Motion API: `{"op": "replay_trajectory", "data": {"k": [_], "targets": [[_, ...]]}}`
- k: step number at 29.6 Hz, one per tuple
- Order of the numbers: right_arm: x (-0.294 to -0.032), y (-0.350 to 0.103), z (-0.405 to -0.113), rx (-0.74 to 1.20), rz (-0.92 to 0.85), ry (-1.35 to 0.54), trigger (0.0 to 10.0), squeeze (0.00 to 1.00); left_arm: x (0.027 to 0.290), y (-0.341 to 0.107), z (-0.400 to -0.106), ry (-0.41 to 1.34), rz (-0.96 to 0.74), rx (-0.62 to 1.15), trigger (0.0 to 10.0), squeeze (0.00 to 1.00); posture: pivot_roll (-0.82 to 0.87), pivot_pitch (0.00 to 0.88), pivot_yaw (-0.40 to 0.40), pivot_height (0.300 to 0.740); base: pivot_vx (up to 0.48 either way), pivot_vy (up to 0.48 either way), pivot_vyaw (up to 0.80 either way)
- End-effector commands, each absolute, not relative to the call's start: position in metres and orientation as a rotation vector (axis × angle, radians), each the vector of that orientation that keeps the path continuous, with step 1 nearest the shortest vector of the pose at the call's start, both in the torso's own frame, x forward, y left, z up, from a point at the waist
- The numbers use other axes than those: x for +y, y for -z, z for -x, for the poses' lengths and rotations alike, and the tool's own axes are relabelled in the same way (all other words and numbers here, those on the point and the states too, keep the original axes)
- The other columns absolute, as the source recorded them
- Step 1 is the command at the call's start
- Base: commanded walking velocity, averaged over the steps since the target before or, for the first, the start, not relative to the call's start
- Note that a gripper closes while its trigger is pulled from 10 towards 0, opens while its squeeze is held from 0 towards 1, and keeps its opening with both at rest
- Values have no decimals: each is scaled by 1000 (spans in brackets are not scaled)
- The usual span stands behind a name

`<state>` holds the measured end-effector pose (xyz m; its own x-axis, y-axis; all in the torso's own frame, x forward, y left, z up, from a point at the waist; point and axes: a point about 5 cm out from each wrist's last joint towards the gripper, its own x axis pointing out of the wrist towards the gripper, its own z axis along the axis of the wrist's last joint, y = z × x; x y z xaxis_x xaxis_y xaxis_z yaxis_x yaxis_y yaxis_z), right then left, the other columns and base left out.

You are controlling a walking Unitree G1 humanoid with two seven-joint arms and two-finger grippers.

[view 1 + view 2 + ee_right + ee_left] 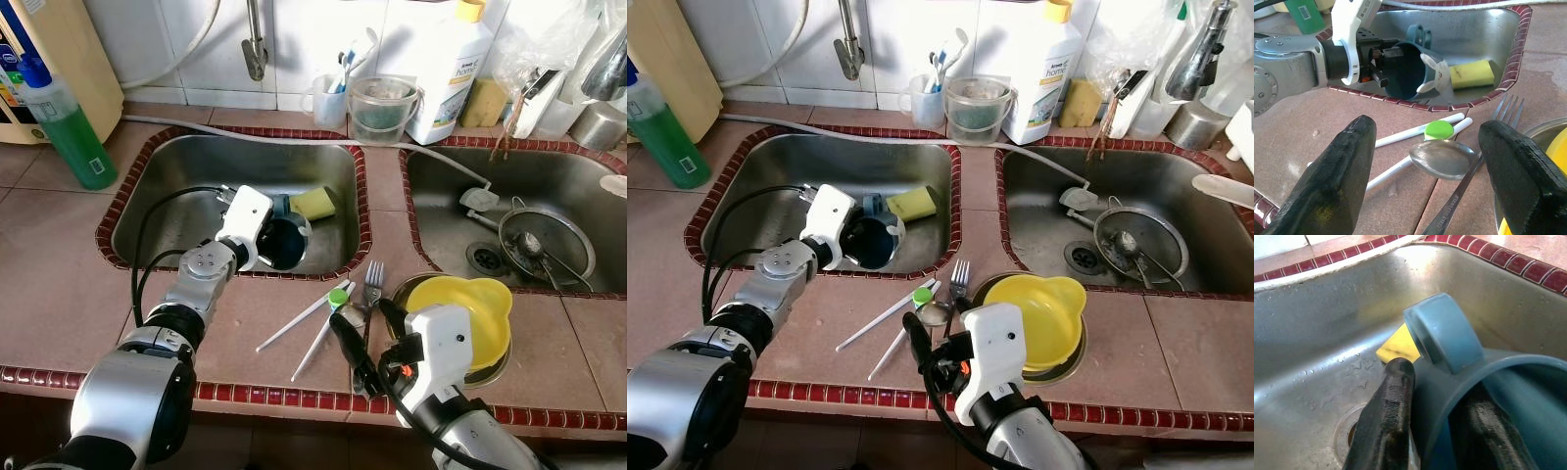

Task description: Kitchen organization

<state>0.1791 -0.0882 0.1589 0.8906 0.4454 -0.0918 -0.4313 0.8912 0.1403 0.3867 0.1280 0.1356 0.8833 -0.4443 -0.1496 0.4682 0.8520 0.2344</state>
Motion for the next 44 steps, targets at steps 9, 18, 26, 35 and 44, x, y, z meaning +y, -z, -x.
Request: {"op": "replay_trajectory", "data": {"k": [9,18,26,35,44], "targets": [[-87,-161,-180,115,-115,-462,10000,0,132,-146,-392,479,-295,77,10000,400,-245,171,29,740,0,0,0],[-87,-162,-183,108,-110,-469,10000,0,128,-144,-389,589,-377,108,10000,898,-238,176,28,740,0,0,0],[-86,-162,-183,107,-110,-471,10000,0,130,-148,-390,636,-448,110,10000,0,-231,177,33,740,0,0,0],[-84,-162,-186,98,-113,-469,10000,0,132,-157,-392,684,-507,109,10000,0,-226,170,38,740,0,0,0],[-82,-162,-189,90,-116,-484,10000,0,129,-172,-393,807,-788,87,10000,0,-205,175,35,740,0,0,0]]}}
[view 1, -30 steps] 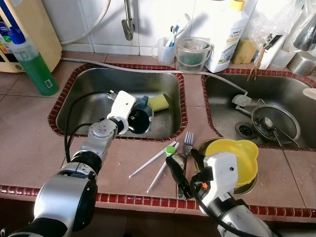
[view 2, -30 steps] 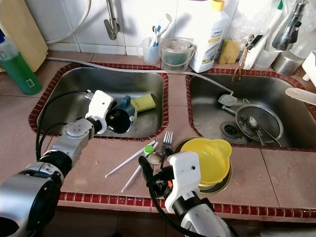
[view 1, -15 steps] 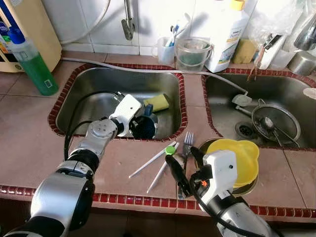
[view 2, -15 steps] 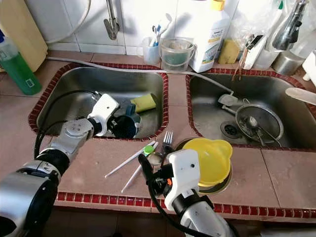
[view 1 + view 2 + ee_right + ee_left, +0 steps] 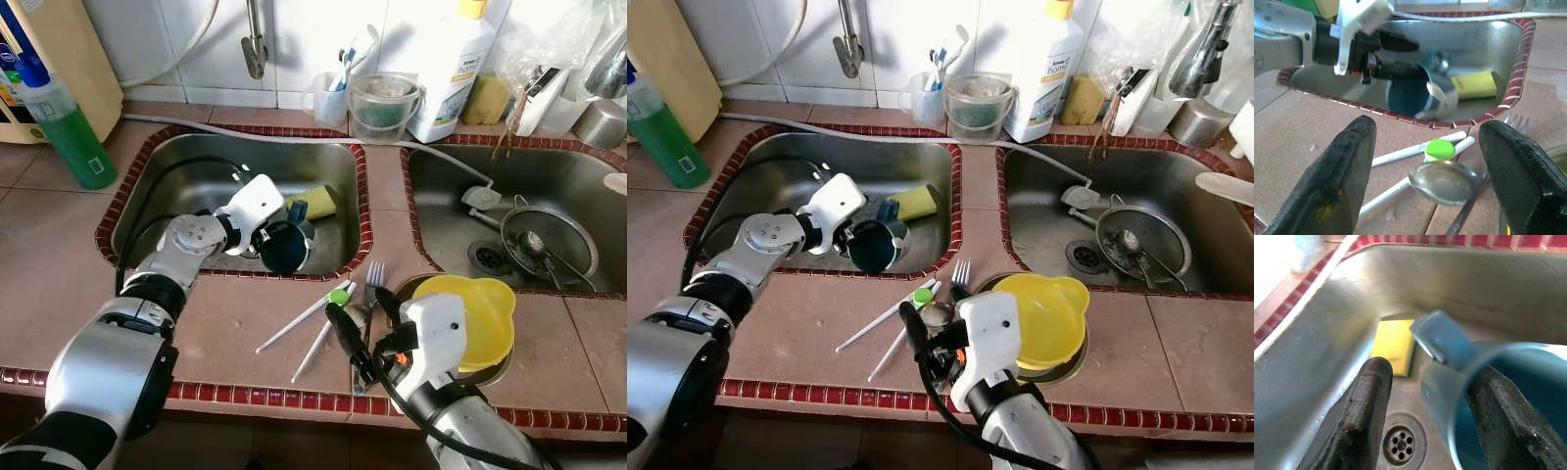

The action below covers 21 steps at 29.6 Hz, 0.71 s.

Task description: Kitchen organization

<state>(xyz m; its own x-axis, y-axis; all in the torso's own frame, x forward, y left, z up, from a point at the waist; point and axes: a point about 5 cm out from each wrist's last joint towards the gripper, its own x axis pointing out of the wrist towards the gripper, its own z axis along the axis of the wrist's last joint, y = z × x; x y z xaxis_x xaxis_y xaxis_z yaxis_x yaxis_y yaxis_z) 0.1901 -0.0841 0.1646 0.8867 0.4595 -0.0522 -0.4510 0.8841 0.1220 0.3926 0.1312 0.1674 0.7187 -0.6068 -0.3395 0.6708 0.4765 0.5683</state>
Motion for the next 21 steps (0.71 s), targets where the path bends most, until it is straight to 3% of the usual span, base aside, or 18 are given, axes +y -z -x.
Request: {"op": "replay_trajectory", "data": {"k": [1,3,5,6,7,9,11,12,13,18,21], "targets": [[-82,-162,-189,90,-117,-486,10000,0,129,-172,-393,812,-821,77,10000,0,-201,175,35,740,0,0,0],[-81,-162,-190,89,-114,-489,10000,0,129,-175,-395,798,-732,89,10000,0,-199,174,35,740,0,0,0],[-81,-163,-191,85,-114,-488,10000,0,129,-169,-391,838,-885,70,10000,0,-199,174,35,740,0,0,0],[-81,-163,-191,85,-114,-489,10000,0,128,-169,-391,843,-819,74,10000,0,-199,174,35,740,0,0,0],[-81,-163,-191,85,-114,-489,10000,0,129,-170,-392,832,-647,102,10000,0,-203,171,35,740,0,0,0],[-82,-162,-191,86,-113,-488,10000,0,129,-167,-389,855,-827,65,10000,0,-201,170,34,740,0,0,0],[-82,-162,-191,85,-113,-487,10000,0,130,-169,-389,845,-785,62,10000,0,-198,167,35,740,0,0,0],[-82,-162,-191,82,-113,-486,10000,0,132,-176,-393,808,-581,71,10000,0,-198,167,35,740,0,0,0],[-82,-162,-192,80,-113,-484,10000,0,133,-180,-395,779,-489,56,10000,0,-196,162,37,740,0,0,0],[-86,-166,-199,44,-111,-450,10000,0,142,-188,-399,675,-342,10,10000,0,-193,154,38,740,0,0,0],[-99,-175,-219,-37,-93,-339,10000,0,155,-205,-404,531,-136,-87,10000,0,-179,128,40,740,0,0,0]]}}
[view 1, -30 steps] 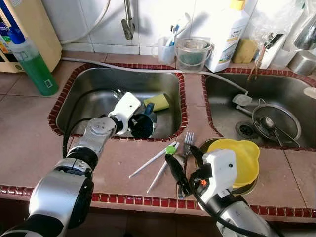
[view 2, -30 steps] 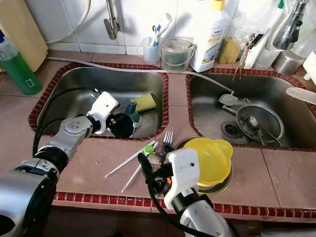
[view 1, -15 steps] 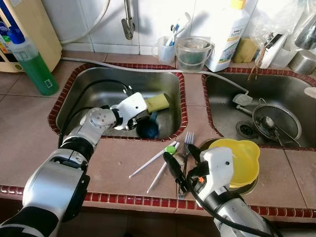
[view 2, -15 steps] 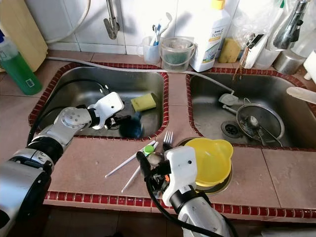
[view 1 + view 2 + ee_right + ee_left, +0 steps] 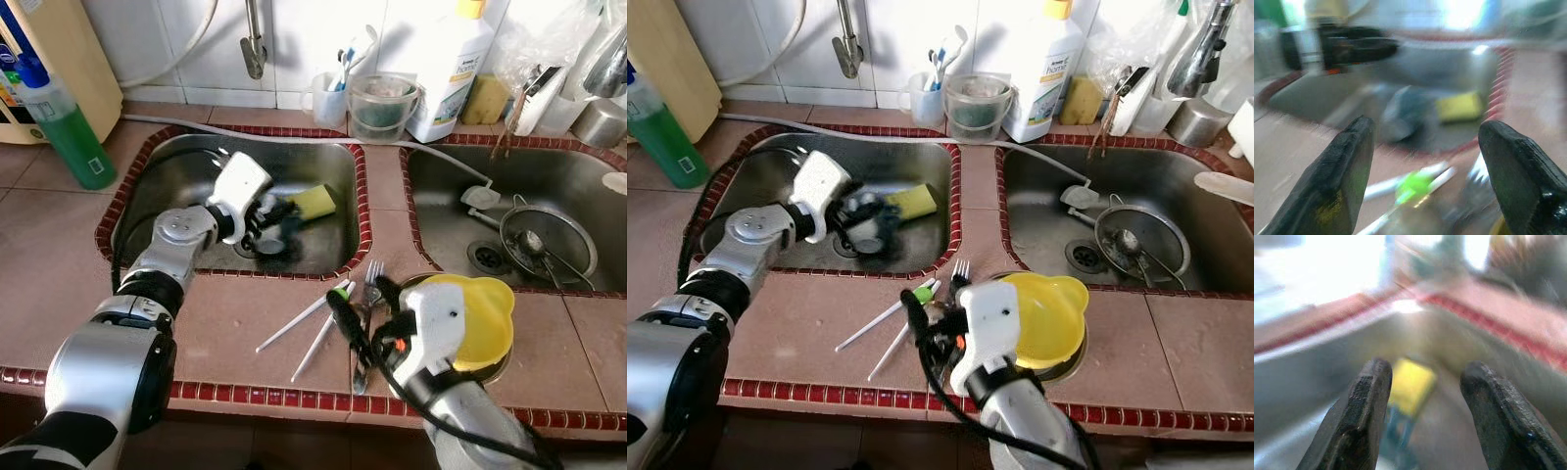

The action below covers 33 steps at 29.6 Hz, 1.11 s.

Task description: Kitchen organization

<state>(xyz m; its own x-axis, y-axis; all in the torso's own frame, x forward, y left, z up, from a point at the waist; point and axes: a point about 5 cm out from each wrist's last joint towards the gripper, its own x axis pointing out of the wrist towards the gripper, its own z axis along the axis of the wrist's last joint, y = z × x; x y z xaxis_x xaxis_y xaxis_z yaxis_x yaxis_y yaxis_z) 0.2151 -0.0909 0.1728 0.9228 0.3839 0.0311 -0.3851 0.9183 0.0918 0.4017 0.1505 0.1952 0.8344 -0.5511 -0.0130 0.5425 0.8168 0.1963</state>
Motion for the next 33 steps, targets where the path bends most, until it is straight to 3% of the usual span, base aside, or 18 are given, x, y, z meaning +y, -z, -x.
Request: {"op": "replay_trajectory", "data": {"k": [1,5,10,11,29,33], "targets": [[-101,-176,-223,-45,-94,-312,10000,0,159,-208,-405,495,-96,-103,10000,0,-173,123,40,740,0,0,0],[-110,-178,-241,-91,-89,-236,10000,0,178,-216,-403,358,45,-173,10000,0,-148,87,38,740,0,0,0],[-111,-181,-255,-119,-102,-219,10000,0,187,-215,-394,297,55,-212,10000,0,-120,63,29,740,0,0,0],[-111,-182,-261,-132,-107,-213,10000,1000,187,-216,-388,287,51,-228,10000,0,-109,54,22,740,0,0,0],[-114,-197,-297,-281,-18,-123,10000,1000,178,-204,-348,96,131,-293,10000,0,-85,0,-13,740,0,0,0],[-115,-195,-300,-309,16,-89,10000,1000,173,-202,-344,106,65,-281,10000,0,-86,3,-13,740,0,0,0]]}}
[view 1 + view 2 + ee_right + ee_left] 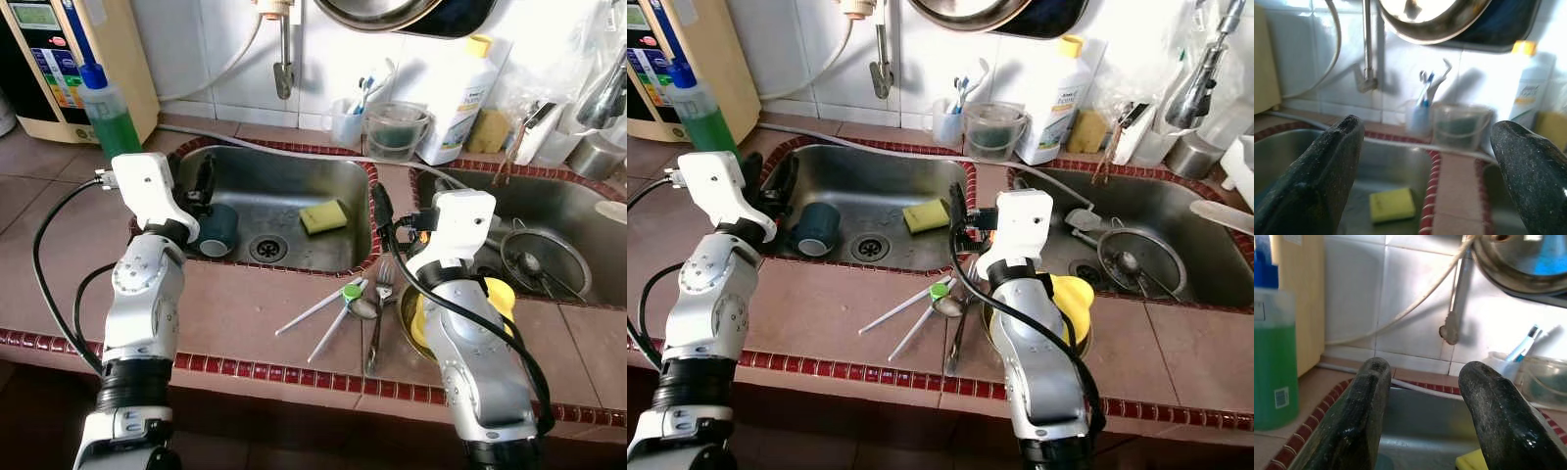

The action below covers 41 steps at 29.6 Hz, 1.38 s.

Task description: Kitchen organization

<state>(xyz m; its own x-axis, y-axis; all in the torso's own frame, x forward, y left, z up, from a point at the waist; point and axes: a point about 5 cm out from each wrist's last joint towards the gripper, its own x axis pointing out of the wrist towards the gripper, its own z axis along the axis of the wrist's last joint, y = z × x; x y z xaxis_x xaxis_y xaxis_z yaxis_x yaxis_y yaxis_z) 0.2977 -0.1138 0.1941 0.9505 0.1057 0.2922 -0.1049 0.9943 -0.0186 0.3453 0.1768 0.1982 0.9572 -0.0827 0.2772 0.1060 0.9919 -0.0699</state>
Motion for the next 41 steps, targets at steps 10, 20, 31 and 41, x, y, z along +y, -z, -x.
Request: {"op": "replay_trajectory", "data": {"k": [10,20,31,41], "targets": [[-114,-189,-299,-308,25,-77,10000,1000,160,-193,-339,163,128,-183,10000,0,-115,53,4,740,0,0,0],[-123,-189,-305,-305,37,-74,10000,0,168,-191,-331,124,121,-177,10000,0,-80,79,-55,740,0,0,0],[-130,-189,-303,-319,39,-73,10000,0,183,-194,-325,34,72,-225,10000,0,-106,0,-45,740,0,0,0],[-136,-185,-306,-331,1,-53,10000,0,185,-179,-321,22,85,-229,10000,0,-96,0,-49,740,0,0,0]]}}
